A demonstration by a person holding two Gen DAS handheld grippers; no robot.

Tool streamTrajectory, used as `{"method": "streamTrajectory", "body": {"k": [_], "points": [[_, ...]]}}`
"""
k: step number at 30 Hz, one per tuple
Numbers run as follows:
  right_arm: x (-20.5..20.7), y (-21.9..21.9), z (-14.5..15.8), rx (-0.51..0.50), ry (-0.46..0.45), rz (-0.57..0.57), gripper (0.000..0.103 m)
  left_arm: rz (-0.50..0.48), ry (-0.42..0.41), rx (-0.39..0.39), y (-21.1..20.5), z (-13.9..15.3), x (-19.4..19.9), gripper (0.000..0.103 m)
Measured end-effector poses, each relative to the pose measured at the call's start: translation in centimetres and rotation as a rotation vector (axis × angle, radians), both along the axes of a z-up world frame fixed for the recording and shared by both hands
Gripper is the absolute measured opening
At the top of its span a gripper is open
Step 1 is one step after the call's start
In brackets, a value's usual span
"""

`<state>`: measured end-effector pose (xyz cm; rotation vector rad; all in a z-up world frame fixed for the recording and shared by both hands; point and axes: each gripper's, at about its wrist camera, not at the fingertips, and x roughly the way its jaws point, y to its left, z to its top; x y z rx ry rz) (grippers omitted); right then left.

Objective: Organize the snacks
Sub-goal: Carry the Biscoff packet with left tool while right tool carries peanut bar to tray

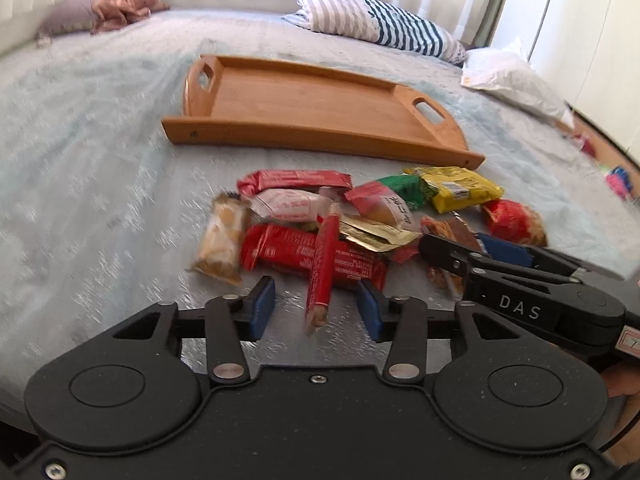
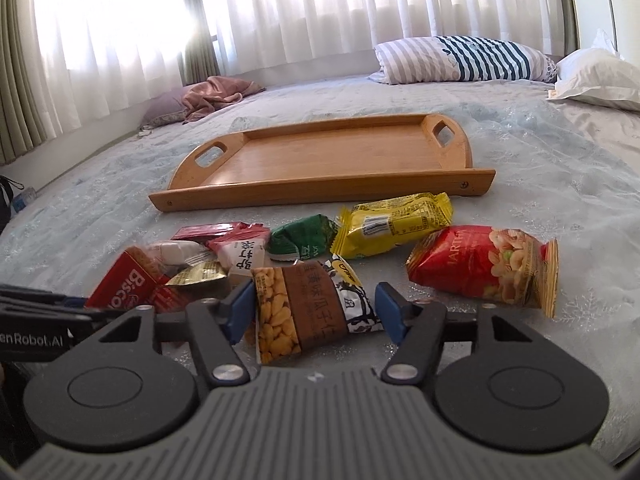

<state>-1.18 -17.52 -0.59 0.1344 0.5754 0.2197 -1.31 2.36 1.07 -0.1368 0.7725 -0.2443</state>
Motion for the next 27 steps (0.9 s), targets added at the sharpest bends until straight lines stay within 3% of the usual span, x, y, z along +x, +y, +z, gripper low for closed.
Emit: {"method": "streamTrajectory", "body": {"k": [2,4,6,18,27], "points": [[-0.2,0.1,0.2,0.007,-0.007,-0.007,0.060,0.006,-0.001,0.008,-0.1,0.1,0.0,0.041],[-0.3,0.1,0.4,0.017,-0.012,-0.017,0.058,0.011,0.004,-0.004,-0.1,0.3,0.0,0.015],[-0.5,-0.1,0.8,0.034,-0.021,-0.028,0.058,0.015,0.005,-0.020,0.0,0.7,0.0,0.007],[-0.2,-0.5,3.5,-0.005,-0.086,-0.059,0.057,-0.003,-0.104,-0.030,-0.1,4.4,0.5,0.006],[3.9,-2.1,5.2,0.009,-0.071,-0.091,0.057,-0.054,-0.139,-0.124,-0.2,7.9,6.0,0.006]]}}
